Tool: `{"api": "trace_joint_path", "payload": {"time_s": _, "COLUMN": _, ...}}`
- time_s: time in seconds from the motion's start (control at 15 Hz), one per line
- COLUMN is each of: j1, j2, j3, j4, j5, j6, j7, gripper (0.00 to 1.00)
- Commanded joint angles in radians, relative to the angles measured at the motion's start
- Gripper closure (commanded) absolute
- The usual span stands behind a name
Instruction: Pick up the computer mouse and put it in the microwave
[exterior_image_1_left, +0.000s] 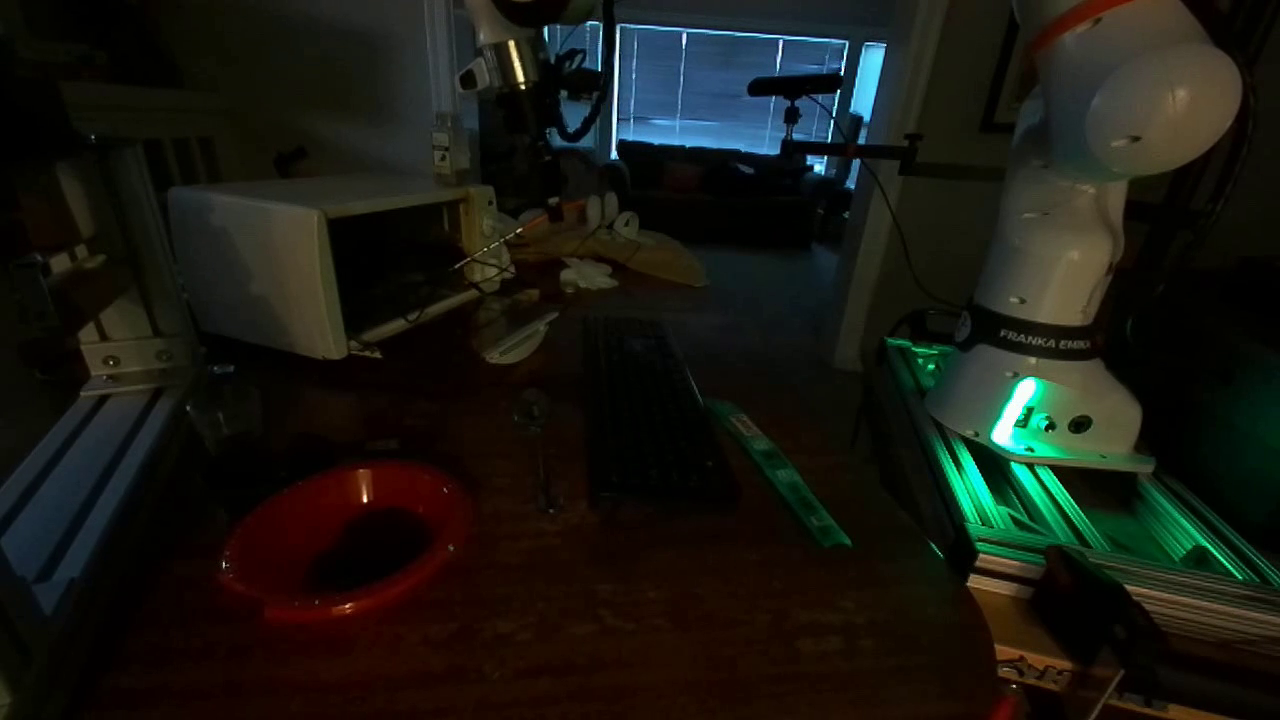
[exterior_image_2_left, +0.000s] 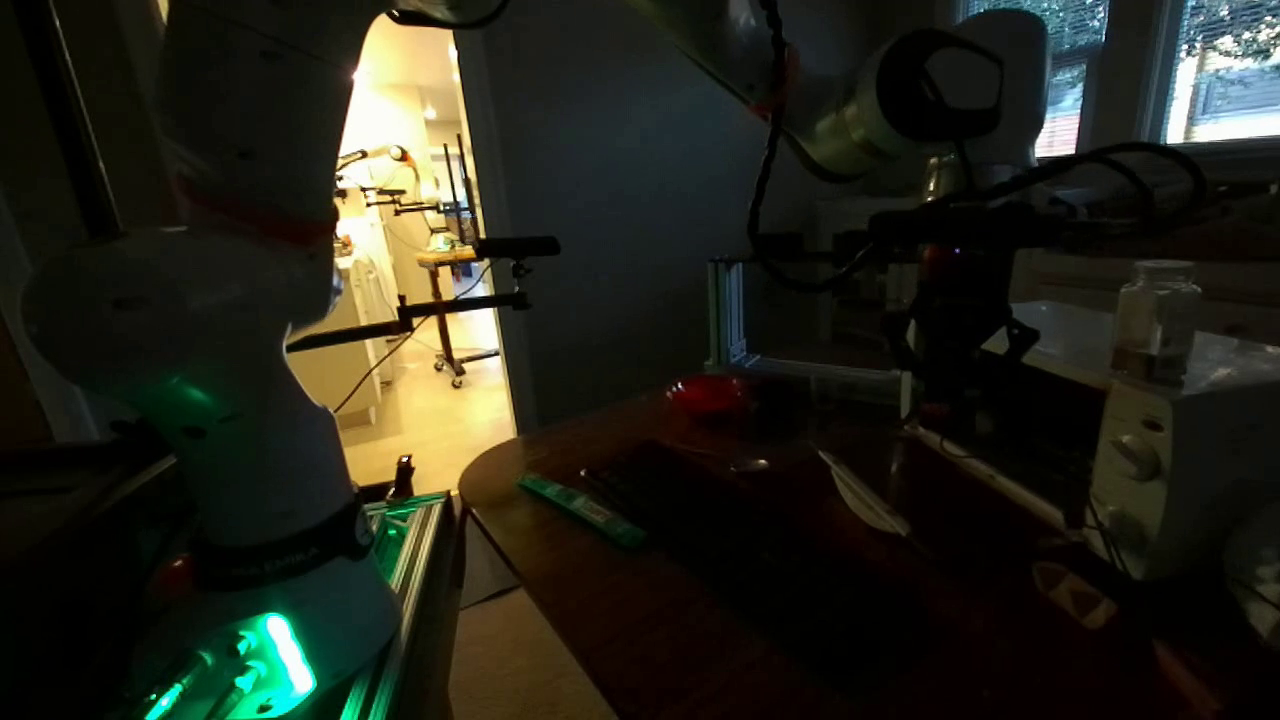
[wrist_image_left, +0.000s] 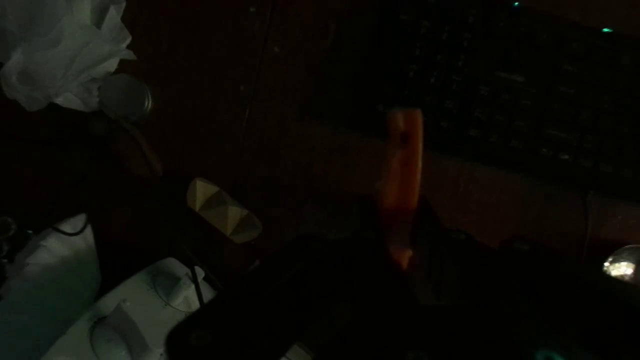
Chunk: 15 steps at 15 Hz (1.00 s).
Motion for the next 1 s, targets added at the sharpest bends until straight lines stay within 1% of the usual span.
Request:
{"api": "trace_joint_path", "payload": {"time_s": 0.0, "j1": -0.025, "j2": 0.041, "j3": 0.015, "j4": 0.105, "j5": 0.062, "j6": -0.12, "j7": -0.07, "gripper": 0.95}}
{"api": "trace_joint_path", "payload": {"time_s": 0.2, "j1": -0.036, "j2": 0.062, "j3": 0.012, "j4": 0.164, "j5": 0.089, "j6": -0.175, "j7": -0.099, "gripper": 0.95}}
{"api": "trace_joint_path", "payload": {"time_s": 0.67, "j1": -0.085, "j2": 0.123, "j3": 0.013, "j4": 0.279, "j5": 0.163, "j6": -0.211, "j7": -0.171, "gripper": 0.95}}
{"api": "trace_joint_path", "payload": {"time_s": 0.87, "j1": -0.094, "j2": 0.136, "j3": 0.014, "j4": 0.294, "j5": 0.185, "j6": -0.225, "j7": -0.195, "gripper": 0.95}}
{"api": "trace_joint_path", "payload": {"time_s": 0.93, "j1": -0.091, "j2": 0.13, "j3": 0.01, "j4": 0.281, "j5": 0.179, "j6": -0.218, "j7": -0.192, "gripper": 0.95}}
